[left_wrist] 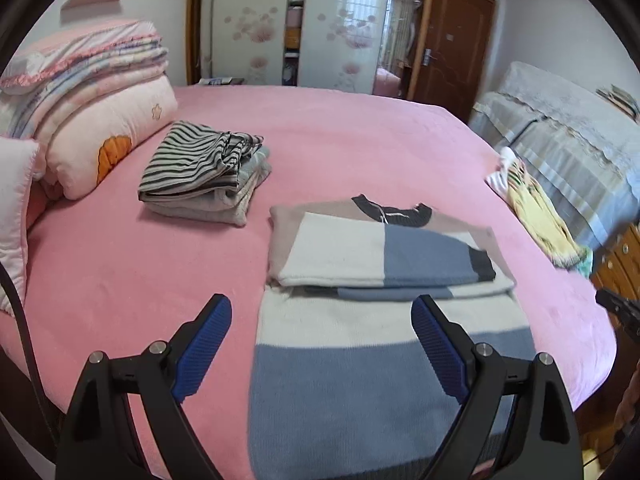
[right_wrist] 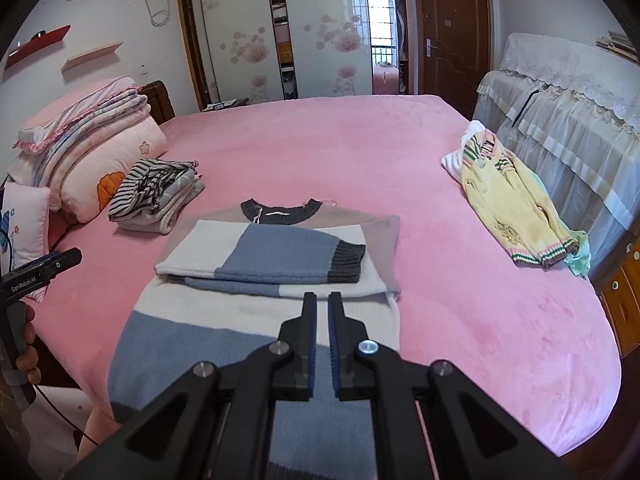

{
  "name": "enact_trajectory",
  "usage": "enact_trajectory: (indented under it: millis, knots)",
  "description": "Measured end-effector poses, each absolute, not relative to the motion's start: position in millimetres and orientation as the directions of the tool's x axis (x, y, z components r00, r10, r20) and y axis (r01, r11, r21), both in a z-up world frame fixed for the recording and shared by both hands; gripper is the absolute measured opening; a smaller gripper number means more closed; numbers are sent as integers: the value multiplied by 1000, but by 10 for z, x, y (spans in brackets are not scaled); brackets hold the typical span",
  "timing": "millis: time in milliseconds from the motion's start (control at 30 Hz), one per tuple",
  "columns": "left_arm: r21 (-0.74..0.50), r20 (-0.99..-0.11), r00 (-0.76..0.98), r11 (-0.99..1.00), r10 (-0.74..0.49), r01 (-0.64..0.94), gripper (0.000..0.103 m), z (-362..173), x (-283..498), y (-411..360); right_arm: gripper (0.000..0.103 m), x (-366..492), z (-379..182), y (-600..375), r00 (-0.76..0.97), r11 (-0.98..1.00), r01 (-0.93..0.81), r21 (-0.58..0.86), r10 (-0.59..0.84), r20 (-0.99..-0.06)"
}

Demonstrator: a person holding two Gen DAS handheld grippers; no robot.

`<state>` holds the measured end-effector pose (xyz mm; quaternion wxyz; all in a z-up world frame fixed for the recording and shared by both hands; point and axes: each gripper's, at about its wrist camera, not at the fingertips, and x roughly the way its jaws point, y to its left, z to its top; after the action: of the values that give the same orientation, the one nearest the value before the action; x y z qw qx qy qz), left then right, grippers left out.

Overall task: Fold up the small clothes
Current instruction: 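Move both grippers toward the dark ribbed hem of the sweater, then grasp the dark ribbed hem with both grippers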

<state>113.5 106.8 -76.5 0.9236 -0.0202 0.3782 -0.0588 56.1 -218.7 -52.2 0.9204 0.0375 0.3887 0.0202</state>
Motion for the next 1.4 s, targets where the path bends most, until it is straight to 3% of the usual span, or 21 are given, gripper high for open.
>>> enact_trajectory:
  millis: [300, 367, 433, 467, 667, 900, 1200, 1300, 1400]
  knots:
    - [33, -694, 717, 991, -68, 126, 91, -1415, 494, 1049, 7, 66, -1157, -2190, 652, 988, 12, 156, 111, -750]
    - [45, -708, 704, 991, -57, 126, 91, -1636, 384, 1069, 16, -51, -1345, -2187, 647, 984, 22, 179, 122, -752]
    - [36, -733, 677, 992, -58, 123, 91, -1834, 311, 1111, 38, -140, -1487, -2196, 641, 978, 43, 204, 130, -757]
    - [32, -746, 664, 994, -48, 107, 91, -1942, 267, 1150, 40, -186, -1564, -2201, 633, 975, 47, 219, 141, -761]
    - [-34, -820, 569, 998, -63, 61, 91, -2288, 169, 1382, 40, -368, -1922, -2146, 553, 989, 42, 141, 94, -828]
    - [-60, -868, 495, 998, -43, -19, 91, -2551, 66, 1637, 40, -553, -2181, -2363, 495, 980, 125, 158, 76, -865]
    - [-186, -899, 416, 980, -140, -72, 91, -2818, 91, 1856, 40, -582, -2355, -2512, 436, 967, 175, 185, 92, -895]
    - [-212, -891, 415, 977, -183, -24, 79, -2812, 112, 1784, 40, -583, -2408, -2498, 419, 964, 171, 205, 117, -900]
    - [-206, -890, 410, 978, -199, 28, 78, -2823, 135, 1679, 40, -576, -2439, -2451, 412, 963, 151, 222, 142, -900]
